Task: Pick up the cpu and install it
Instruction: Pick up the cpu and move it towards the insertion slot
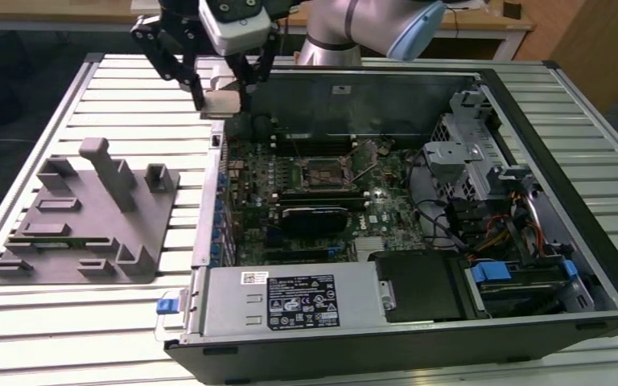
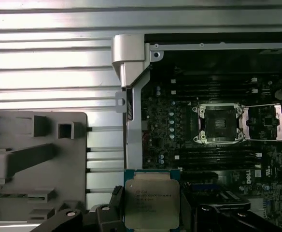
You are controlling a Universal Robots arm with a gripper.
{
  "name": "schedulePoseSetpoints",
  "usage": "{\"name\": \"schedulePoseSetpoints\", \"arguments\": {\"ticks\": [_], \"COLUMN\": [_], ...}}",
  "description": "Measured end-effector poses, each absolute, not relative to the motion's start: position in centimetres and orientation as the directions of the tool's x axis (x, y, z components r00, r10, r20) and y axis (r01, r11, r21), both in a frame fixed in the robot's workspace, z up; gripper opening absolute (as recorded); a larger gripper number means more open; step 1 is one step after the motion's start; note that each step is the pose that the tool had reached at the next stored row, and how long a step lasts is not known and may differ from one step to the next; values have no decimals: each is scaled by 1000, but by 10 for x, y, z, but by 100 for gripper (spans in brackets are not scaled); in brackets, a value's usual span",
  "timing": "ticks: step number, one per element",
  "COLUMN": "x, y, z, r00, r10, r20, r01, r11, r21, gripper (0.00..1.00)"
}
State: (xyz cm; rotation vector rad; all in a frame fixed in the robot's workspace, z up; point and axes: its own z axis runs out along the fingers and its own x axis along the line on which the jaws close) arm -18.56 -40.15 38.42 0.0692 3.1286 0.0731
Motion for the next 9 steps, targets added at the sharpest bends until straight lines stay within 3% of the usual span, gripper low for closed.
{"name": "schedulePoseSetpoints", "arguments": {"ticks": [9], "x": [-151], "y": [-398], "z": [380], "r00": [-999], "r10": [44], "r20": [-5], "r01": [44], "r11": [998], "r21": [47], "gripper": [55]}}
